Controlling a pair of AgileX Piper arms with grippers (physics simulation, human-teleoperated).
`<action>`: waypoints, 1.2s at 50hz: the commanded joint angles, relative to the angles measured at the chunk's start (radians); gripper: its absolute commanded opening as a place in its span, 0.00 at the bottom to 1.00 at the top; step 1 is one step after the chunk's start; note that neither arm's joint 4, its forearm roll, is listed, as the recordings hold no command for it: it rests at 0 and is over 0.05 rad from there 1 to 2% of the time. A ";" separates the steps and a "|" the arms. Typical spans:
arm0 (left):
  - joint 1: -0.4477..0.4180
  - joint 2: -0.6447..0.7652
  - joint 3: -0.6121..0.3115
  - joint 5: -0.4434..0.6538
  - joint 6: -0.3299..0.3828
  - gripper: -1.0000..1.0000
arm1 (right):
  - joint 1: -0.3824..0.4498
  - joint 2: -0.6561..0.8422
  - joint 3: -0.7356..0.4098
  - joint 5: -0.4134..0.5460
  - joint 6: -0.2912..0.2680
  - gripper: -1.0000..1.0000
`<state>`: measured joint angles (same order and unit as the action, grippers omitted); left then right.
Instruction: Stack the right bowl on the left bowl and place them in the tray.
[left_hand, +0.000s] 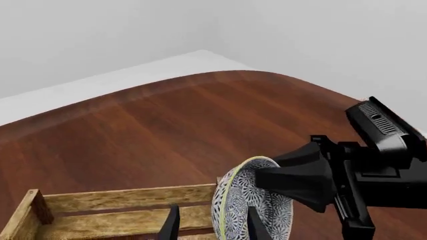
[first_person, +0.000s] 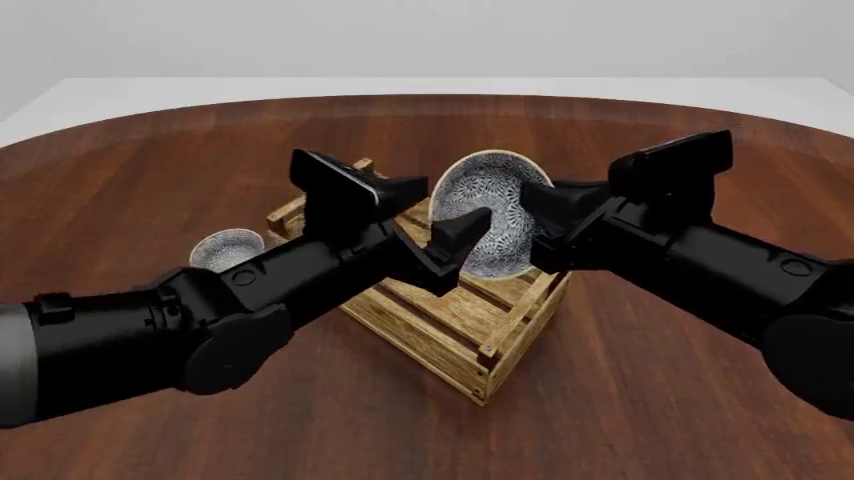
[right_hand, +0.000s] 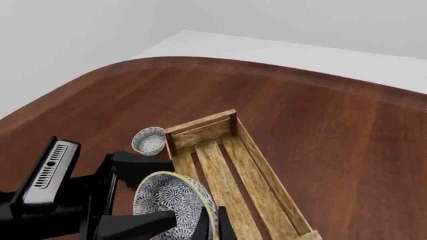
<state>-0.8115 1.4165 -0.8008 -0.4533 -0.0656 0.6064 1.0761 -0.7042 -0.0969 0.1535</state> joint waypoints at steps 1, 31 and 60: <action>0.008 0.043 -0.005 -0.024 -0.026 0.00 | 0.003 -0.006 -0.006 -0.002 0.008 0.00; 0.036 0.005 -0.002 -0.014 -0.003 0.00 | -0.004 -0.014 -0.007 0.003 0.004 1.00; 0.148 0.062 -0.083 -0.003 0.042 0.00 | -0.001 -0.039 -0.006 0.017 0.014 1.00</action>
<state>-0.7151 1.4750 -0.8618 -0.4559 -0.0463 0.6059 1.0441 -0.7096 -0.0833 0.1653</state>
